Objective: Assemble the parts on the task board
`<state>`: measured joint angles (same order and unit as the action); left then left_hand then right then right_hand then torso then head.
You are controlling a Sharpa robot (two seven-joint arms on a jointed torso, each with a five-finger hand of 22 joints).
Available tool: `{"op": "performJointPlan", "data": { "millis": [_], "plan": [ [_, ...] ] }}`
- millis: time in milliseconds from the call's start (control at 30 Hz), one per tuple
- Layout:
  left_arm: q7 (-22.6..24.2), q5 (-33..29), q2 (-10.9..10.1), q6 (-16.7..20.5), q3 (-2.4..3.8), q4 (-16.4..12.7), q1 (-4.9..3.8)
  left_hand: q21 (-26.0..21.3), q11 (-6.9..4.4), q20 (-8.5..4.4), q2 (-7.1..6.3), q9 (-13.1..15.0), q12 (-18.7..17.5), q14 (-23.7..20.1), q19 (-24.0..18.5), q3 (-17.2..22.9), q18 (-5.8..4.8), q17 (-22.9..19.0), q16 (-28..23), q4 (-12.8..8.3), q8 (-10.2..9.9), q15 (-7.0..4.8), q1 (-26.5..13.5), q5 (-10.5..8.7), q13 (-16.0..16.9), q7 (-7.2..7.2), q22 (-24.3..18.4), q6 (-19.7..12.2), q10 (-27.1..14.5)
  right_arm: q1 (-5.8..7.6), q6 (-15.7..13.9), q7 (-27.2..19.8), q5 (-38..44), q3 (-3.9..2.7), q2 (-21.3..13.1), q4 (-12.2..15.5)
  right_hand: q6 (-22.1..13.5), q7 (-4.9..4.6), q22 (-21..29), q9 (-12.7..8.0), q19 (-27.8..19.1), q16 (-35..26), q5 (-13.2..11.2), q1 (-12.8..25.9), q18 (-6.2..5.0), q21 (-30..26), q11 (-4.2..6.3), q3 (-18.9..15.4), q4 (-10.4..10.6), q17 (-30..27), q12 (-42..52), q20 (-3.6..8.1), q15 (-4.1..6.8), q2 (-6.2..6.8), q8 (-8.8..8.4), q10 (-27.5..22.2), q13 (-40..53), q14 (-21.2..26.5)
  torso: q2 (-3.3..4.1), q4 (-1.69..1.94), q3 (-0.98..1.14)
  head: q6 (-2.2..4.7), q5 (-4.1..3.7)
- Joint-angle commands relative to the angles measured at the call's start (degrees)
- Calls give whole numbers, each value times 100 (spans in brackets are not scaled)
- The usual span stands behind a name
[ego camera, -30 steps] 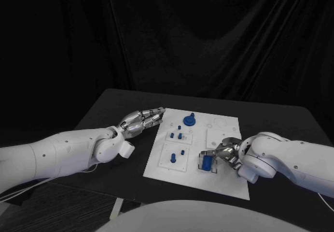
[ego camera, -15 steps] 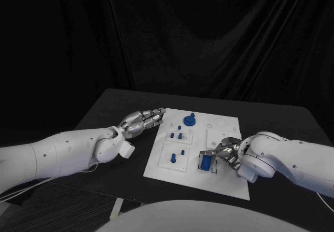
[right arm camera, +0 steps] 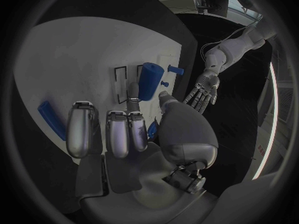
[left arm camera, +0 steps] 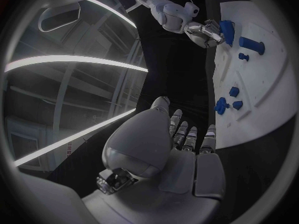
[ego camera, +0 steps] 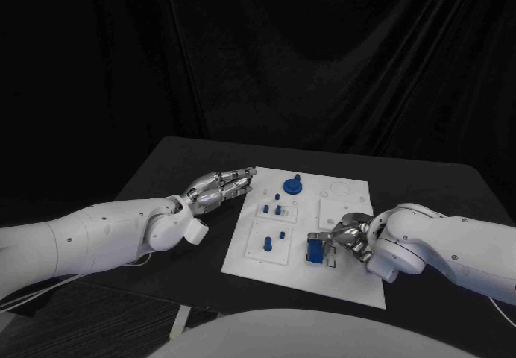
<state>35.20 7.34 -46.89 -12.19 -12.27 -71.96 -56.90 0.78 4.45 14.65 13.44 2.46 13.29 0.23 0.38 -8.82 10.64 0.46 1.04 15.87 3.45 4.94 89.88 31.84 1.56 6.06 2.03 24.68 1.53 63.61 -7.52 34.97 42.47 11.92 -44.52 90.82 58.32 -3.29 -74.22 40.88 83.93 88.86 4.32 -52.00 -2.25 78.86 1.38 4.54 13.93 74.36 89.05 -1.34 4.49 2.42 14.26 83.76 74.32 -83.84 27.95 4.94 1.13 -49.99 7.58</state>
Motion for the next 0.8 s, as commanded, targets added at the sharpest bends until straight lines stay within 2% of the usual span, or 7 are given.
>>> {"op": "performJointPlan", "data": {
  "millis": [33,167,500,567,700,800],
  "plan": [
    [38,-36,14,-86,6,-3,9,-23,61,33,5,45,-30,17,36,89,-34,-12,-9,14,112,61,52,76,16,21,-50,34,-38,-17,46,36,26,-1,-3,0,-81,13,-1202,53,189,114,-110,115,-57,-85,-29,-190,16,1564,95,-50,-11,36,87,624,1568,-616,-3,1,1,-1,-2],
    [25,-36,17,-96,6,-1,10,-23,61,33,5,45,-30,17,36,89,-34,-12,-9,14,112,61,52,76,16,21,-50,34,-38,-17,21,32,26,-1,-3,-6,-102,9,-1201,52,188,114,-127,179,-57,-88,-34,-347,124,1564,95,-53,-13,36,90,624,1568,-616,-4,-1,1,-1,-6],
    [8,-36,20,-113,6,0,13,-23,68,35,3,47,-23,18,37,92,-34,-11,-7,16,120,66,50,75,18,29,-49,45,-36,-16,-97,-6,26,-1,-69,36,-128,3,-1197,52,185,114,-135,210,-60,-102,-37,-474,206,1564,95,-55,-16,25,91,624,1568,-616,-3,2,0,-1,-6],
    [9,-36,18,-114,6,0,14,-23,68,35,3,47,-23,18,37,92,-34,-11,-7,16,120,66,50,75,18,29,-49,45,-36,-16,-161,-62,26,-1,-132,98,-130,3,-1198,52,186,114,-135,213,-59,-98,-38,-485,213,1564,95,-55,-16,23,92,624,1568,-616,-4,1,0,-1,2],
    [19,-36,10,-106,6,-1,16,-21,79,36,0,50,-15,19,39,97,-33,-10,-6,18,134,74,50,75,19,39,-45,63,-32,12,-377,-416,42,-2,-382,369,-157,2,-1201,66,193,114,-65,66,-58,-90,-39,-525,197,1564,95,-56,-17,-65,124,624,1568,-616,-3,2,0,-1,16],
    [41,-36,0,-94,6,-6,16,-19,82,36,-1,51,-7,19,42,98,-33,-10,-4,19,139,75,50,75,20,42,-41,71,-30,62,-556,-655,136,-3,-547,552,-209,3,-1209,77,205,114,69,-103,-52,-64,-38,-588,172,1564,95,-53,-16,-132,201,624,1568,-616,-3,1,1,-1,17]
  ]
}}
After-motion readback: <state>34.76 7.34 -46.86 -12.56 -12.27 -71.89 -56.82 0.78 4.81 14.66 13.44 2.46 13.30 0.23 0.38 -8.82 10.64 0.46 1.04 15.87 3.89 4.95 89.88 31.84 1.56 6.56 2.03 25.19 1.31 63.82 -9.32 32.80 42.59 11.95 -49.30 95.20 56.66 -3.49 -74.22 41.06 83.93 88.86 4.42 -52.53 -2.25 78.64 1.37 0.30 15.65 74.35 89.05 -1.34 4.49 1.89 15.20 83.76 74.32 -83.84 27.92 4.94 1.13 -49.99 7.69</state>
